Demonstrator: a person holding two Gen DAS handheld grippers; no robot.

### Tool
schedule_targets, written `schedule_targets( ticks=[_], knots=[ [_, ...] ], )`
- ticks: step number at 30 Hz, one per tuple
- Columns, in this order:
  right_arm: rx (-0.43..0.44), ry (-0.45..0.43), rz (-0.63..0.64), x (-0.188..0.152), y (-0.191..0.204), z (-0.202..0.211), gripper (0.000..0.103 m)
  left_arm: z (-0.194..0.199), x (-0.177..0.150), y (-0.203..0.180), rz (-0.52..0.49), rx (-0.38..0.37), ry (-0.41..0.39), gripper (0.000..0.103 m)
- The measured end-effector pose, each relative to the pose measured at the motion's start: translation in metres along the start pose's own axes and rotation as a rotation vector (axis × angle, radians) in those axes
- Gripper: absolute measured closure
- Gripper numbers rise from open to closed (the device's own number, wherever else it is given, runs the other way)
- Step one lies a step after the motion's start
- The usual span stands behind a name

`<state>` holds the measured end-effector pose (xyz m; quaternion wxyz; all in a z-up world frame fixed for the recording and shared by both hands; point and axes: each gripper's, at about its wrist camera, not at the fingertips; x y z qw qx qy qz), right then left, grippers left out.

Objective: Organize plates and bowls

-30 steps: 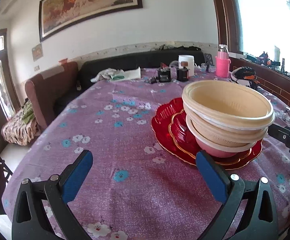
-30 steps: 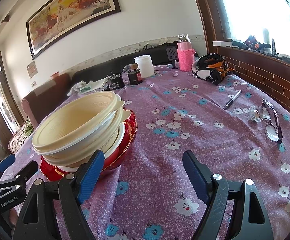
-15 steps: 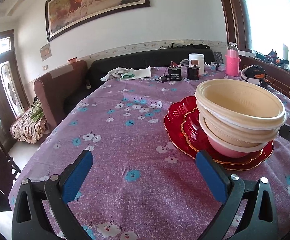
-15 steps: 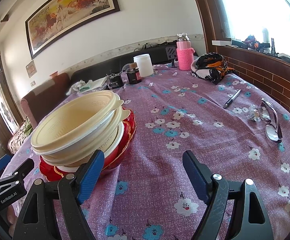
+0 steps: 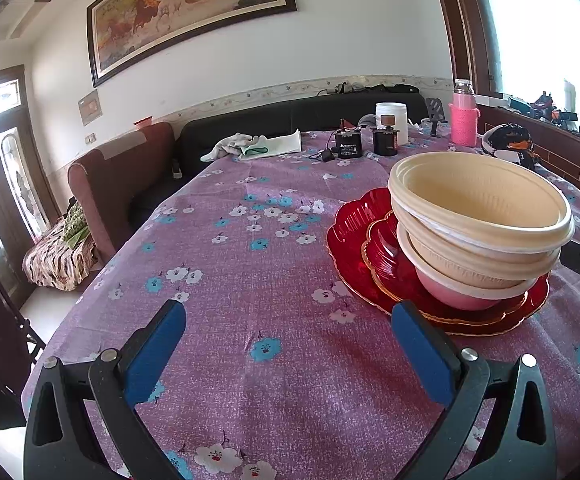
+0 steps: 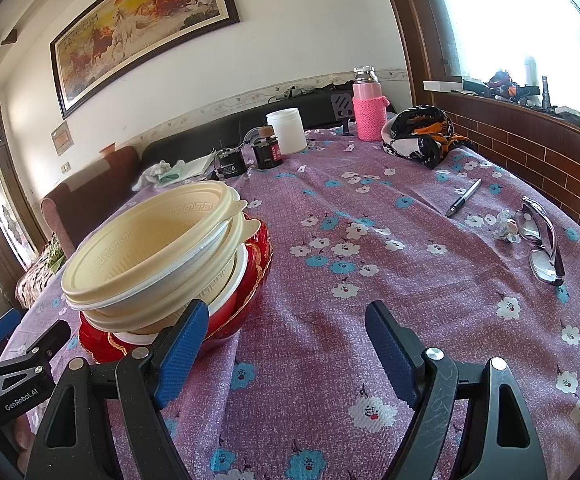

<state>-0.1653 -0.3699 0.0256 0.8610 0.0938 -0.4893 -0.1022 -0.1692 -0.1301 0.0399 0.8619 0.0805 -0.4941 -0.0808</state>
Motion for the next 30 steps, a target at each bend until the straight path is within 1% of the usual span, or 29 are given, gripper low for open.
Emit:
schedule_targets(
  ticks=[30],
  knots=[
    [-0.001,-0.001,-0.001,0.0004,-0.0002,0.0003,0.019,-0.0046,-0.0008,0.0004,-0.013,-0.011,0.014,0.000]
  ],
)
Point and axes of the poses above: each gripper's, at about its wrist camera, not at the fingertips, and z roughly against the way its jaws point, y to its left, x to its top, and after that the axes turned 7 degrees about x, right-handed
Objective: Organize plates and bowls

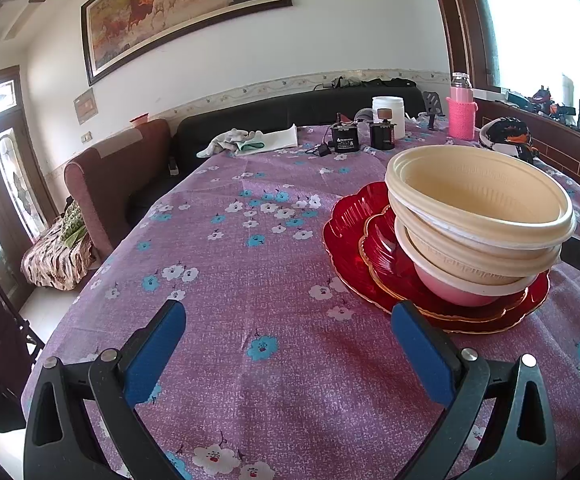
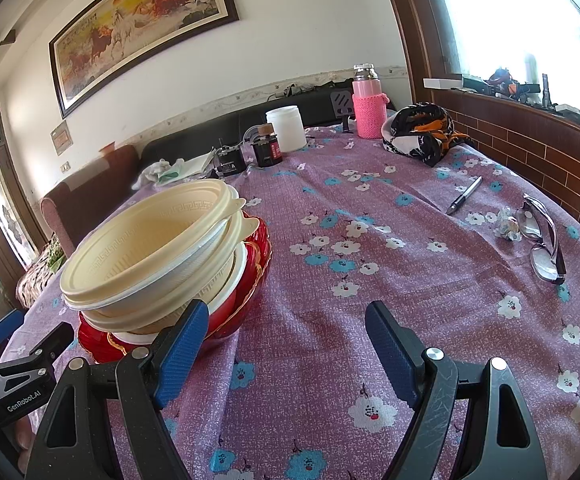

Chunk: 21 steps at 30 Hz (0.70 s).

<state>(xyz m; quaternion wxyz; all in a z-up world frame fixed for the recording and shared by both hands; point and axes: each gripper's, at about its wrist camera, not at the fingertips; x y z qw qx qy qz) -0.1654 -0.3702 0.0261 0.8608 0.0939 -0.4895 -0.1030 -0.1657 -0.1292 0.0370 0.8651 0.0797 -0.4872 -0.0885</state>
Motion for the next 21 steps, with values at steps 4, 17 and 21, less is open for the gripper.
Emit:
schedule_targets(
  ticks=[4,17,21],
  knots=[
    [0.000,0.001,0.000,-0.0004,-0.0008,-0.0006,0.019,0.0003,-0.0003,-0.0001,-0.002,0.001,0.000,0.000],
    [0.000,0.001,0.000,0.0001,-0.0009,-0.0004,0.019,0.0015,-0.0007,-0.0007,-0.009,-0.001,-0.002,0.000],
    [0.000,0.000,0.000,-0.0002,-0.0008,-0.0005,0.019,0.0060,-0.0020,0.0014,-0.004,0.030,-0.023,0.000]
  ],
)
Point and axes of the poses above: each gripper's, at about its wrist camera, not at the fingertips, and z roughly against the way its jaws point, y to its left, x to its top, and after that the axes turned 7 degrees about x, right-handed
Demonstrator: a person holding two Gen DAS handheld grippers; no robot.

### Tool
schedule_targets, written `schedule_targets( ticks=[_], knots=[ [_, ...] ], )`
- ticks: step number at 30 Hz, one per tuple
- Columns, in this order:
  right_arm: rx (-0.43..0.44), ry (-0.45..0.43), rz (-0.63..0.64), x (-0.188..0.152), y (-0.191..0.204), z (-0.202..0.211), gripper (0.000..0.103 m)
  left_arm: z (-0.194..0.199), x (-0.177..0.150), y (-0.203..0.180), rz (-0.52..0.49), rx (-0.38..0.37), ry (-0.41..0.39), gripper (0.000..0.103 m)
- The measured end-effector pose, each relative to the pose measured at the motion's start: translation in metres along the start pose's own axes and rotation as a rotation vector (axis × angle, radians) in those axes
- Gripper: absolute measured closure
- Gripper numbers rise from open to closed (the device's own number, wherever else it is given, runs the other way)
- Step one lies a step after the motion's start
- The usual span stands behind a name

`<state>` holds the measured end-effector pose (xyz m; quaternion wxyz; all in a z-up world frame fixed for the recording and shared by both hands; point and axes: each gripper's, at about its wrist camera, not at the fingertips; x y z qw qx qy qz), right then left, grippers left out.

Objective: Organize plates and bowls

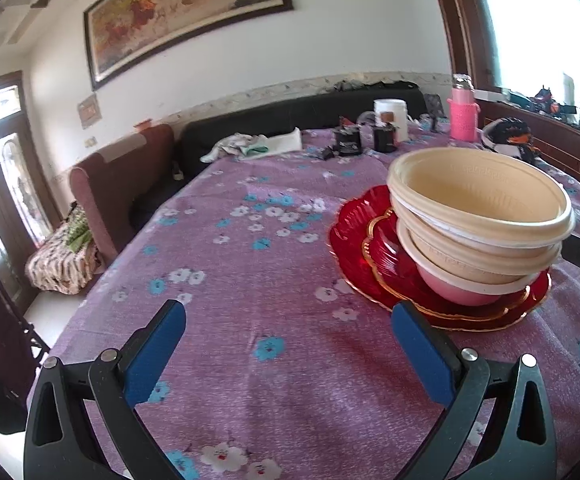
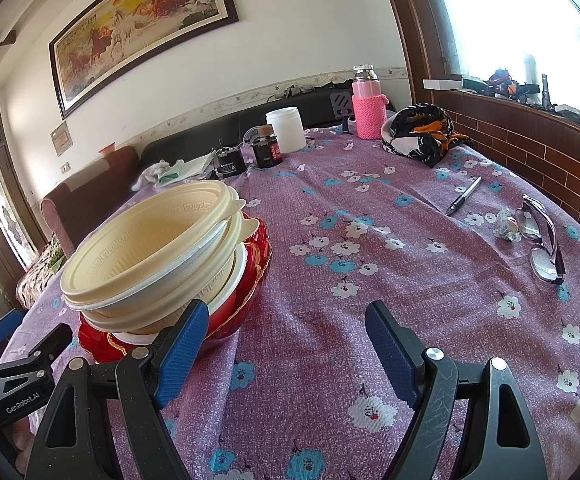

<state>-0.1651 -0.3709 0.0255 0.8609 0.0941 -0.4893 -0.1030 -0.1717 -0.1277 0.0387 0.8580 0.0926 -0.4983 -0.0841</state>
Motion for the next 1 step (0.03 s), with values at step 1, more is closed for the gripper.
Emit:
schedule_targets(
  ticks=[1],
  knots=[
    [0.001,0.001,0.000,0.0004,-0.0002,0.0000,0.019,0.0003,0.0002,-0.0002,-0.003,-0.005,0.001,0.000]
  ],
)
Point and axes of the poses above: each gripper's, at about its wrist camera, not at the fingertips, and z roughly against the way its jaws point, y to its left, x to its top, and after that the axes turned 7 degrees about x, right-handed
